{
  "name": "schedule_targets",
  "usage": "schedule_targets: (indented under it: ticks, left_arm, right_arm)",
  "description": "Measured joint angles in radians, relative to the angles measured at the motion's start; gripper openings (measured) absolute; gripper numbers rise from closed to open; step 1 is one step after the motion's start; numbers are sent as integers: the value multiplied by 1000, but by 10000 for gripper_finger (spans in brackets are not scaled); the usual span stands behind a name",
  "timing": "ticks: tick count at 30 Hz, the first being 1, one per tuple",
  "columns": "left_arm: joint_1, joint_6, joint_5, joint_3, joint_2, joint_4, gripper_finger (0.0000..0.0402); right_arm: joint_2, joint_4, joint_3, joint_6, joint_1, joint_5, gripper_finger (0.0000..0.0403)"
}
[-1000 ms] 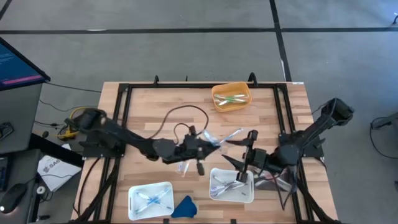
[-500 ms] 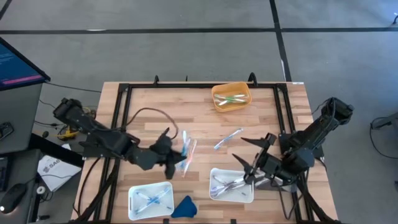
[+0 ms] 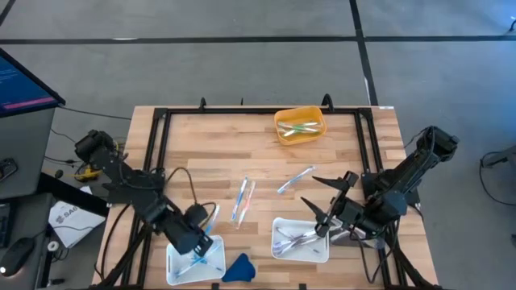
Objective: Pick & Place Toothbrushes
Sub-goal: Put the blue toothbrush into the left white bin
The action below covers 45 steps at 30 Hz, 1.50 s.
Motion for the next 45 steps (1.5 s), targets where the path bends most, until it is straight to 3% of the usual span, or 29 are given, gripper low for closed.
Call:
schedule_targets:
  ticks: [11,22,32,39,45]
  left_arm:
    - [-90,-109,315,0,180,10,17]
    - [-157,33,237,0,228,66,18]
    - [-142,88,343,-18,282,108,31]
    - [-133,52,349,-34,282,135,36]
    - [-106,22,358,-34,282,143,76]
  right_arm:
    - [0,-1,0,-7,0,5,286]
    - [0,-1,0,-7,-2,6,286]
    - [0,-24,0,-5,-34,6,286]
    - [1,-50,0,42,-46,6,286]
    - [1,-54,0,45,-46,6,286]
